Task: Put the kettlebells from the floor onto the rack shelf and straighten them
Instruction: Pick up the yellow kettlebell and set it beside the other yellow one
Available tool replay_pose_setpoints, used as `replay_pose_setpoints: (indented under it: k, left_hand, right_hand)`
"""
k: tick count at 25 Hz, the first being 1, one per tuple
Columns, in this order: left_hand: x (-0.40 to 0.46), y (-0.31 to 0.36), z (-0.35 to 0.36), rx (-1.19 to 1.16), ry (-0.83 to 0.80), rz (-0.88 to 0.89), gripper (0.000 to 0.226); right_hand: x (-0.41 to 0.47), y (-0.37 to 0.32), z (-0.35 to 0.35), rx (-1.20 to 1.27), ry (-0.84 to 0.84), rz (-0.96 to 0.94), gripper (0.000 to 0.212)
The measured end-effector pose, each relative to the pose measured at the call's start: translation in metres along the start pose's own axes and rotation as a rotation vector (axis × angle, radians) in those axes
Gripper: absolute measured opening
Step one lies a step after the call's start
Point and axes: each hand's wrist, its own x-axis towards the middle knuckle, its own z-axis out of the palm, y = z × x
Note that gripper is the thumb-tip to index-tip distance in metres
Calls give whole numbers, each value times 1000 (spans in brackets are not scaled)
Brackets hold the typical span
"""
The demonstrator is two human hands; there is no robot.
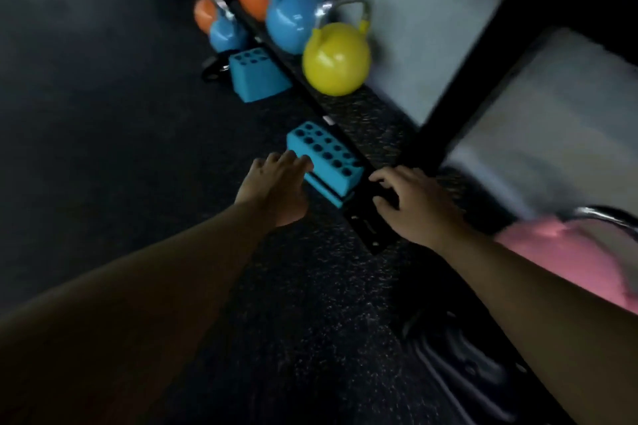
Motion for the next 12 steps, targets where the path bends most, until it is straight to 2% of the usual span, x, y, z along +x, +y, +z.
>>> replay_pose_setpoints:
  k: [6, 12]
  left_hand:
    - [-145, -222, 19, -27, -73, -296, 55]
    - [-344, -413, 31, -142, -111, -652, 58]
  right_hand:
    - [71, -185, 105, 88, -224, -237, 21]
    - [101, -425, 229, 74, -461, -387, 23]
